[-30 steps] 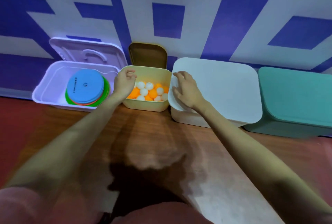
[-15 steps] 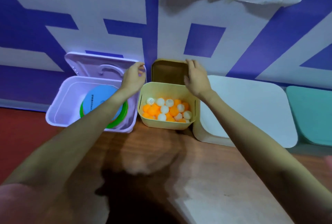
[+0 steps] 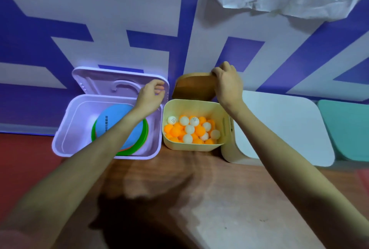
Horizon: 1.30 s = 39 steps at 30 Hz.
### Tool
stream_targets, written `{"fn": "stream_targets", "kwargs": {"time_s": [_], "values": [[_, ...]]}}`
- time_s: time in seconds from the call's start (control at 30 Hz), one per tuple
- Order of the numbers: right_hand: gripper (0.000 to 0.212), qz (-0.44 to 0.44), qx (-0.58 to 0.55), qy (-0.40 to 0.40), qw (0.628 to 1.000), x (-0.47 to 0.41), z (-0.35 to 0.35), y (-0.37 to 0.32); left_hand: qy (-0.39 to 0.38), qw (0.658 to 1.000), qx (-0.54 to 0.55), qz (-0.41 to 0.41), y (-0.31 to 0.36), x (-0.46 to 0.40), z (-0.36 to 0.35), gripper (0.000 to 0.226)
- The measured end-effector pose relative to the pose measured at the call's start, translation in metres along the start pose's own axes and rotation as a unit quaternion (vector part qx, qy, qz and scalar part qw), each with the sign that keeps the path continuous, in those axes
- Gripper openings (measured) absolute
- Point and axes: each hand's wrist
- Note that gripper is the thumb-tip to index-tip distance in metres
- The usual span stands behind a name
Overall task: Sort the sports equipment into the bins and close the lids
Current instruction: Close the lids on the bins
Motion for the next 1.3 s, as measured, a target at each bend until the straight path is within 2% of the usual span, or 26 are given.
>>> {"fn": "stream_targets", "kwargs": {"time_s": [0.17,0.3,0.37,0.43,0.53,0.57,0.63,0.73,0.8,0.9,0.97,1.07,1.17,1.3], "values": [[0.023,-0.001,-0.12,0.085,0.989,0.029,0.033,0.02,0.001,0.989,0.093,0.117,-0.007,0.004,0.001,0.023],[0.018,0.002,-0.187,0.134,0.973,0.048,0.049,0.034,-0.051,0.941,0.212,0.259,0.013,0.011,0.002,0.048],[0.014,0.008,-0.206,0.147,0.967,0.055,0.055,0.039,-0.064,0.915,0.276,0.286,0.023,0.014,0.004,0.046],[0.013,0.021,-0.216,0.14,0.966,0.059,0.057,0.044,0.0,0.874,0.38,0.304,0.032,0.016,0.007,0.035],[0.013,0.026,-0.221,0.118,0.968,0.066,0.054,0.054,0.141,0.739,0.57,0.332,0.035,0.021,0.015,0.028],[0.013,0.028,-0.231,0.11,0.966,0.068,0.053,0.056,0.155,0.72,0.586,0.337,0.033,0.022,0.018,0.029],[0.016,0.036,-0.261,0.08,0.961,0.075,0.049,0.059,0.122,0.75,0.552,0.344,0.03,0.031,0.025,0.031],[0.033,0.002,-0.323,-0.004,0.946,0.087,0.035,0.057,0.07,0.792,0.51,0.329,0.025,0.045,0.028,0.012],[0.042,-0.068,-0.349,-0.057,0.933,0.096,0.026,0.051,0.077,0.815,0.484,0.309,0.018,0.053,0.028,0.015],[0.036,-0.158,-0.354,-0.149,0.91,0.108,0.017,0.035,0.107,0.85,0.424,0.293,0.013,0.069,0.023,0.016],[0.036,-0.175,-0.347,-0.197,0.9,0.115,0.008,0.023,0.128,0.859,0.394,0.3,0.011,0.078,0.016,0.021],[0.056,-0.184,-0.27,-0.257,0.91,0.126,-0.013,0.013,0.145,0.863,0.37,0.312,0.003,0.088,0.004,0.016],[0.058,-0.177,-0.175,-0.25,0.936,0.139,-0.037,0.01,0.138,0.871,0.354,0.31,0.001,0.097,-0.006,0.027],[0.056,-0.125,-0.075,-0.189,0.971,0.149,-0.047,0.006,0.142,0.881,0.328,0.31,0.0,0.098,-0.015,0.029]]}}
Point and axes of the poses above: each hand's wrist, its own x-axis away from the middle knuckle, its own z-axis out of the back of the hand, y = z × x, and after that the axes turned 13 degrees about -z, right-handed
